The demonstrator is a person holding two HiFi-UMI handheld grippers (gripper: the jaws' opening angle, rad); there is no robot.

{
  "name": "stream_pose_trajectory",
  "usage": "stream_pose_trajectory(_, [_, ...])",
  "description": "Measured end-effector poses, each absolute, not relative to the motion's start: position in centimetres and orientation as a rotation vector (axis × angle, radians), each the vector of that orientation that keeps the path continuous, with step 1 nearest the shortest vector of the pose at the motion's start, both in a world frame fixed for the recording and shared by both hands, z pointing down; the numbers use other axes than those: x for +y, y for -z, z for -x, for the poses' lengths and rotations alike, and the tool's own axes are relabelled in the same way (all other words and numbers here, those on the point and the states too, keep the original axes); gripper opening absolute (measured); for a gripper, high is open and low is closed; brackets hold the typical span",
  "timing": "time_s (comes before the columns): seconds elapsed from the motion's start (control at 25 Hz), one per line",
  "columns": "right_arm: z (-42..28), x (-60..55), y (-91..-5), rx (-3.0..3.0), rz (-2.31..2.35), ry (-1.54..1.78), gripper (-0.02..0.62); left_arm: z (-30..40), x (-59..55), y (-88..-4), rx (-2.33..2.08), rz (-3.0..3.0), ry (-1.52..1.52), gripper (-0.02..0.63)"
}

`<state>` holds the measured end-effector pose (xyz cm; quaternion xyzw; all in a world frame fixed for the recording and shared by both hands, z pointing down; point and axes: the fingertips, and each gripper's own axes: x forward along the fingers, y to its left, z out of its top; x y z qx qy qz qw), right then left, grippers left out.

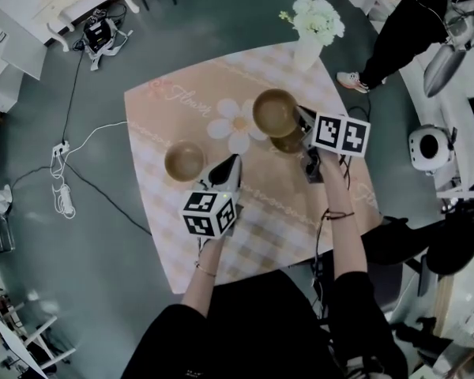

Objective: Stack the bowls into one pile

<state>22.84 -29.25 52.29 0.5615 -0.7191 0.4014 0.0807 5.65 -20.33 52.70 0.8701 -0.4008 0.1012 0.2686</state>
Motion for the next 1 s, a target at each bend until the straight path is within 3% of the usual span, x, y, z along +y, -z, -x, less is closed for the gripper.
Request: stream_pose_trajectory(1.0, [-26.8, -24.5, -57.8, -1.914, -1.736, -1.287, 0.006, -8.2, -19.0, -53.5, -0.997, -2.351, -0.302, -0.003])
